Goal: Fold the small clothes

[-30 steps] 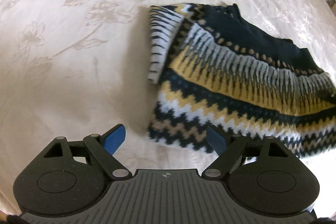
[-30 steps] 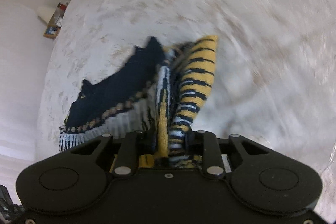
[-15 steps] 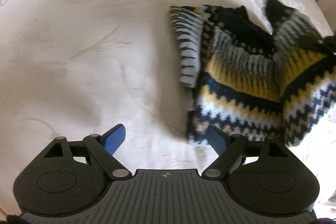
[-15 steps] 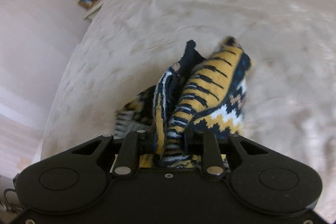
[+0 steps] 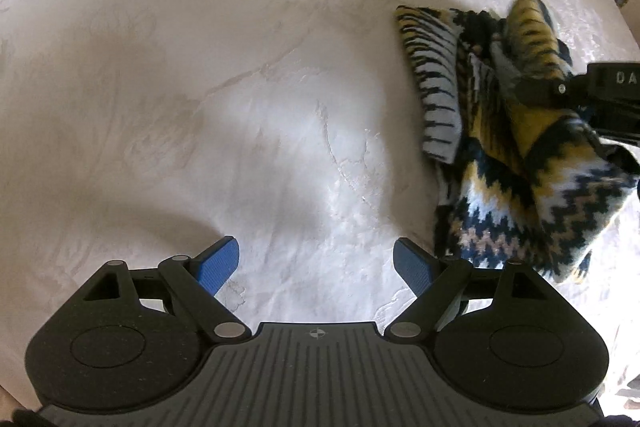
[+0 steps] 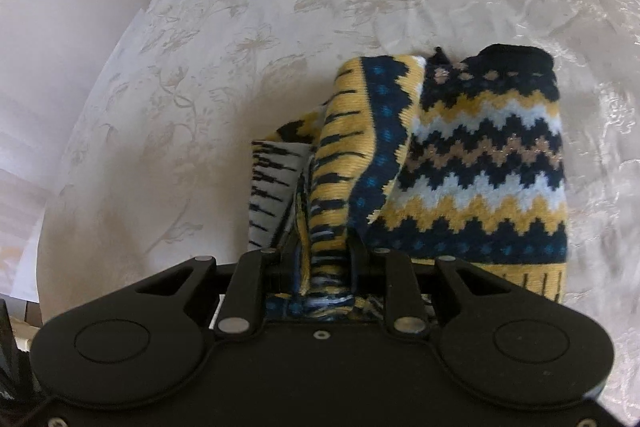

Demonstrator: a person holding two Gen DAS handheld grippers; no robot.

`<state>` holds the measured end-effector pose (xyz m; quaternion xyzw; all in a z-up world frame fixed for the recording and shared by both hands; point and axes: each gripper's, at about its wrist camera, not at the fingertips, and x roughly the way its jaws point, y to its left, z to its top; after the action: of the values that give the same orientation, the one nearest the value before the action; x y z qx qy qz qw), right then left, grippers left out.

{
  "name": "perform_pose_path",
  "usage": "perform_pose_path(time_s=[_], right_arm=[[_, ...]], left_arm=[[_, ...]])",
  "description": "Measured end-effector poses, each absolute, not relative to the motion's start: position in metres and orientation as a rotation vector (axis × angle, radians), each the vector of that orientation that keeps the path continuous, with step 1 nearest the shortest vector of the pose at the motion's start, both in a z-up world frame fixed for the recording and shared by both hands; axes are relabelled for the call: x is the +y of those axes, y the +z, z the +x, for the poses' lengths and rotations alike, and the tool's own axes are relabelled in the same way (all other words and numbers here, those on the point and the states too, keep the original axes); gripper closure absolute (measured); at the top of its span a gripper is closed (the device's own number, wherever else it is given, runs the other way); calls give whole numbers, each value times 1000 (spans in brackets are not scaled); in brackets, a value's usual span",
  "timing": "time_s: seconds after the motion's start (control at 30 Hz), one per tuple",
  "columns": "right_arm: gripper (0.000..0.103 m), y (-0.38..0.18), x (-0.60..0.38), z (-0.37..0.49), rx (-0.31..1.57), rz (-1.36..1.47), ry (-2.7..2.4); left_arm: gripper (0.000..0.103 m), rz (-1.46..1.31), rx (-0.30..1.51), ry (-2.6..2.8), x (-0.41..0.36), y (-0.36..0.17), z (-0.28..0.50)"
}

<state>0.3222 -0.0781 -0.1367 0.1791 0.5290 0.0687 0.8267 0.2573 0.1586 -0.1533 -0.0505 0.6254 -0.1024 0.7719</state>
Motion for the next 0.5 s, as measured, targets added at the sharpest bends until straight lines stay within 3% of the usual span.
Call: perform_pose_path(time_s=[0.03,0.13,0.3,0.37,0.43,0.5], right_arm=[[70,-136,-74,324,1120,392,160],[89,-134,-63,326,1115,433,215],[80,-117,-55,317,1017,405,217],[50,-109,-62,308,979,369,191],[35,-103,-70,296,943,314,158],[34,-102,-74,284,946,253,148]], left_arm=[[19,-112,1358,-222,158,-154,258],[19,-118,1361,-230,159,-153,259],[19,-150,1347,-237,162,-146,264],[19,-159,1338,-243,162,-145,268],[18,-160,1328,-250,159,-143,272],[18,-171,1316,-267,158,-140,279]])
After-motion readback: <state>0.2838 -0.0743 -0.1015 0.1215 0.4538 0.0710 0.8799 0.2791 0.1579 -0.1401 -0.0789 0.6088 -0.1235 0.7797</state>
